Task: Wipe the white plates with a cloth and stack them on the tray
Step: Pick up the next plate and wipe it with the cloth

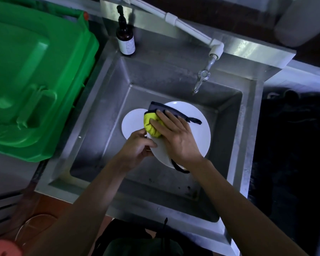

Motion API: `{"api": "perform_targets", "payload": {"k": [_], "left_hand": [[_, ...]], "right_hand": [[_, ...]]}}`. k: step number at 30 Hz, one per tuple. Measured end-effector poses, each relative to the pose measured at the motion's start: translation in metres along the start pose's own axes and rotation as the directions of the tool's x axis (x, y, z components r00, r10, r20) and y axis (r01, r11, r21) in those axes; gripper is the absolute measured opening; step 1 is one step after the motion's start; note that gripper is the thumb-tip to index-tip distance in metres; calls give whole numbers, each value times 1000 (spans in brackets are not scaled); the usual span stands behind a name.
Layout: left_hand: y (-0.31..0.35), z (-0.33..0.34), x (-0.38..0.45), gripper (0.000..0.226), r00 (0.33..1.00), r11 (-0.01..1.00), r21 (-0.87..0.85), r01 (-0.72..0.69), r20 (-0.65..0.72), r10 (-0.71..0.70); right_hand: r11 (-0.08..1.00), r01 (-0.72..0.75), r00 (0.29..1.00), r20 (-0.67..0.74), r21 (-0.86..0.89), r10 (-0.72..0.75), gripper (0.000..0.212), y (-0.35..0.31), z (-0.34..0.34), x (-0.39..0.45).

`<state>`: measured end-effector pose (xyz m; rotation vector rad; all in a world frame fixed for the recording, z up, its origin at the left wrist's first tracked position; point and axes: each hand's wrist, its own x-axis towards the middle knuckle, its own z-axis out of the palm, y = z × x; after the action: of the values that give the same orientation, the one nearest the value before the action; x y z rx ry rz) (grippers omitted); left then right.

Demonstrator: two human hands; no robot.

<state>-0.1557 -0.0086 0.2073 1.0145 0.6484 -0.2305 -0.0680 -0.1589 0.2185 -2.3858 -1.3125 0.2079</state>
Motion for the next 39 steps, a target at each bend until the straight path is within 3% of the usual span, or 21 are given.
{"api": "perform_targets", "payload": {"k": [5,11,22,35,39], "left_hand": [[-3,-1,-6,45,997,999,-33,3,-75,-6],[-3,-2,-10,49,993,999,-40,-18,-115,13],[-3,-6,-10,50,975,997,-57,-56,-218,42],[11,-11,2,39,955,993,-66,-95,-288,72],[12,-14,2,31,953,992,-79,-94,-295,67]], "right_hand": [[1000,-26,999,-32,-8,25,59,1,-1,17],[986,-164,981,-107,3,163,60,13,-5,27],[917,-399,915,-79,-25,396,51,24,6,5],[868,-487,872,5,93,489,60,-14,31,-19],[892,-435,897,-24,125,441,70,-43,36,-21]]}}
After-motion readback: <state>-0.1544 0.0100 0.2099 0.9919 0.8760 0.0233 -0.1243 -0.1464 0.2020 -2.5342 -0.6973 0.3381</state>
